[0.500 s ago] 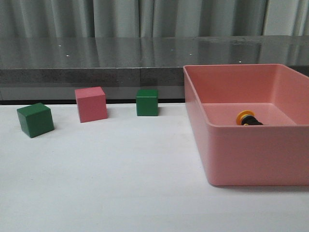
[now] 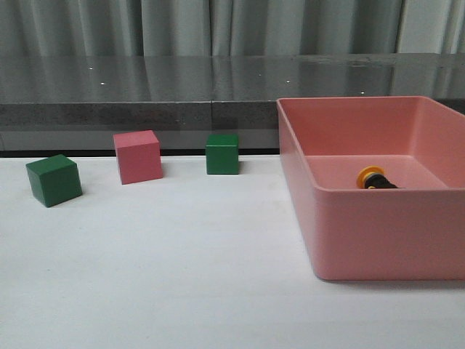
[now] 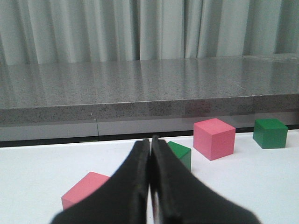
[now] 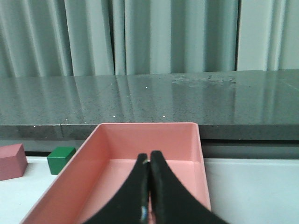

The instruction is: Place and stand button with both arms

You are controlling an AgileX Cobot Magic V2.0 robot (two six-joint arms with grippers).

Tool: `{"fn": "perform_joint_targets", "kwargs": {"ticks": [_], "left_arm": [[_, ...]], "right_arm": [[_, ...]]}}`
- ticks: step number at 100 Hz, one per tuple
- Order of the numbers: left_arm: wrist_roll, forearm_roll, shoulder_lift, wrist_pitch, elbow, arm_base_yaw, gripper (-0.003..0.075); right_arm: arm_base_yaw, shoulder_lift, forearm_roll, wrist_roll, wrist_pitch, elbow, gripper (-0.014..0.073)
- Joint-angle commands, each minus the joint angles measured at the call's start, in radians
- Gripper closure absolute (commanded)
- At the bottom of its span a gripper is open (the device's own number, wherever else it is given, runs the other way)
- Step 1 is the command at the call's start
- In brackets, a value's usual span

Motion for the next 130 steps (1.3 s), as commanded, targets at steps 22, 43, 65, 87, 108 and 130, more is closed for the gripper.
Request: {"fn": "perform_joint_targets", "kwargs": {"ticks": [22, 43, 65, 87, 108, 130], "left_arm": [[-0.002, 0.000, -0.031, -0.076, 0.046, 0.004, 0.0740], [-0.002, 0.000, -0.031, -0.076, 0.046, 0.004, 0.0740], [-0.002, 0.000, -0.031, -0.076, 0.046, 0.004, 0.0740], [-0.002, 0.000, -0.031, -0.076, 0.046, 0.004, 0.0740], [-0.002, 0.000, -0.031, -0.076, 0.046, 0.004, 0.0740], [-0.002, 0.000, -0.031, -0.076, 0.046, 0.004, 0.0740]], "right_arm": [[-0.004, 0.405, 0.017, 0.000, 0.262, -0.443, 0.0663], [0.000, 0.710, 0.021, -0.005, 0.260, -0.634, 0.0663], [0.003, 1.023, 0.021, -0.033, 0.261, -0.768, 0.0663], [0.023, 1.253, 0.023, -0.089, 0.342, -0.886, 0.0611], [0.079, 1.374, 0.023, -0.097, 0.312, -0.919, 0.0321], [0.083, 1.474, 0.023, -0.121, 0.270, -0.919, 0.0056]]}}
